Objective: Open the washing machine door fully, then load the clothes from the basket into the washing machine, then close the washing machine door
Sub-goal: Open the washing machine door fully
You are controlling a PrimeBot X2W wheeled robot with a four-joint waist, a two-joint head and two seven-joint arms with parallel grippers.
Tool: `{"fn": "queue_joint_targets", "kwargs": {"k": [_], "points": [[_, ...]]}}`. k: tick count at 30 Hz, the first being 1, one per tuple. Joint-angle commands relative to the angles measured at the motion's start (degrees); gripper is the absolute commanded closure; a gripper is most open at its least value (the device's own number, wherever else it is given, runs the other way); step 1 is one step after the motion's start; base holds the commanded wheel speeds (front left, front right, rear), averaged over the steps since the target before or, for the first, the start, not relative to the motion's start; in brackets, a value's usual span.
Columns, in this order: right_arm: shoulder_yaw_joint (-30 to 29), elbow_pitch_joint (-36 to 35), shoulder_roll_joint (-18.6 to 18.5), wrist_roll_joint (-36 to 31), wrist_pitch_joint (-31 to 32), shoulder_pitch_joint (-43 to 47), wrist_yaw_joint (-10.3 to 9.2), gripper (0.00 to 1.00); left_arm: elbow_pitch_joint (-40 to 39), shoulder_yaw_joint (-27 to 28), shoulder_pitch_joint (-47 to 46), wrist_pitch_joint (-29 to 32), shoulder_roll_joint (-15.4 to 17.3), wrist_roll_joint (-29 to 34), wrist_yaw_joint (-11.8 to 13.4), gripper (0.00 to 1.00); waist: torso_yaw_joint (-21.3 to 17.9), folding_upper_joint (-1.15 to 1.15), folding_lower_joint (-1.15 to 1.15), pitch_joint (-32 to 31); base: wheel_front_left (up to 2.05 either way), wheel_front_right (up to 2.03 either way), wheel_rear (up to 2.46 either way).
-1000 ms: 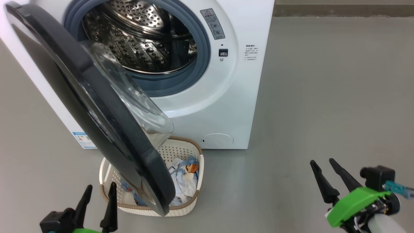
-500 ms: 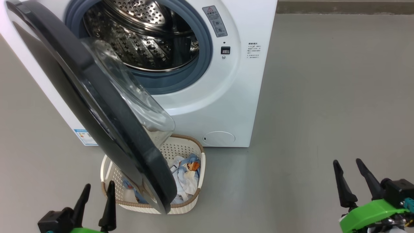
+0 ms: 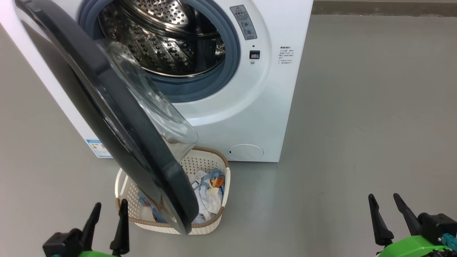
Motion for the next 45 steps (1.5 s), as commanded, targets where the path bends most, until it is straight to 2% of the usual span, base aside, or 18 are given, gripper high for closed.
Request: {"fn": "queue_joint_targets", "kwargs": {"k": [1, 3, 4, 5, 6, 17, 21, 25, 30, 34, 41, 45], "points": [[1.0, -1.0, -0.4, -0.6, -0.7, 0.4, 0.1, 0.0, -1.3, 2.1, -1.8, -0.4, 0.8, 0.4, -0.1, 0.0, 0.0, 0.0, 0.0, -0.1, 0.0, 0.0, 0.0], [1.0, -1.0, -0.3, -0.7, -0.7, 0.5, 0.1, 0.0, -1.5, 2.1, -1.8, -0.4, 0.9, 0.6, -0.1, 0.0, 0.0, 0.0, 0.0, -0.3, 0.0, 0.0, 0.0], [0.9, -1.0, -0.3, -0.8, -0.7, 0.5, 0.1, 0.0, -1.6, 2.1, -1.7, -0.4, 0.9, 0.6, -0.1, 0.24, 0.0, 0.0, 0.0, -0.4, 0.0, 0.0, 0.0], [0.9, -1.1, -0.3, -0.8, -0.7, 0.6, 0.1, 0.0, -1.6, 2.2, -1.7, -0.4, 0.9, 0.6, -0.1, 0.7, 0.0, 0.0, 0.0, -0.5, 0.0, 0.0, 0.0], [0.8, -1.1, -0.2, -0.9, -0.7, 0.7, 0.1, 0.0, -1.7, 2.2, -1.7, -0.4, 0.9, 0.5, -0.1, 1.0, 0.1, 0.0, 0.0, -0.7, 0.0, 0.0, 0.0], [0.1, -1.6, -0.2, -0.5, -0.7, 1.3, 0.1, 0.0, -11.4, 6.5, -3.1, -0.4, 0.4, 1.2, -0.1, 1.0, 0.9, 0.0, 0.0, -1.4, 0.0, 0.0, 0.0], [0.2, -2.0, -0.3, -0.6, -0.7, 1.6, 0.1, 0.0, -19.4, 8.0, -3.4, -0.4, -0.7, 2.7, -0.1, 1.0, 1.1, 0.0, 0.0, -1.6, 0.0, 0.0, 0.0], [0.2, -2.3, -0.5, -0.7, -0.7, 1.6, 0.1, 0.0, -28.2, 6.7, -3.4, -0.4, -2.0, 3.6, -0.1, 1.0, 1.1, 0.0, 0.0, -1.5, 0.0, 0.0, 0.0], [0.1, -2.6, -0.5, -0.8, -0.7, 1.5, 0.1, 0.0, -35.7, 1.3, -2.9, 0.3, -2.8, 3.8, 0.4, 1.0, 1.0, 0.0, 0.0, -1.0, 0.0, 0.0, 0.0], [0.3, -2.7, -0.7, -0.5, -0.7, 1.4, 0.1, 0.0, -38.1, -5.5, -3.0, 3.1, -3.1, 3.4, 0.6, 1.0, 0.8, 0.0, 0.0, -0.7, 0.0, 0.0, 0.0], [0.4, -2.6, -0.8, -0.5, -0.7, 0.9, 0.1, 0.0, -32.1, -17.0, -3.1, 5.4, -3.4, 1.1, 0.4, 1.0, 0.5, 0.0, 0.0, -0.1, 0.0, 0.0, 0.0], [0.4, -2.7, -0.8, -0.8, -0.7, 0.6, 0.1, 0.0, -25.8, -20.7, -3.8, 5.1, -3.4, -1.4, 0.8, 1.0, 0.5, 0.0, 0.0, 0.3, 0.0, 0.0, 0.0]]}}
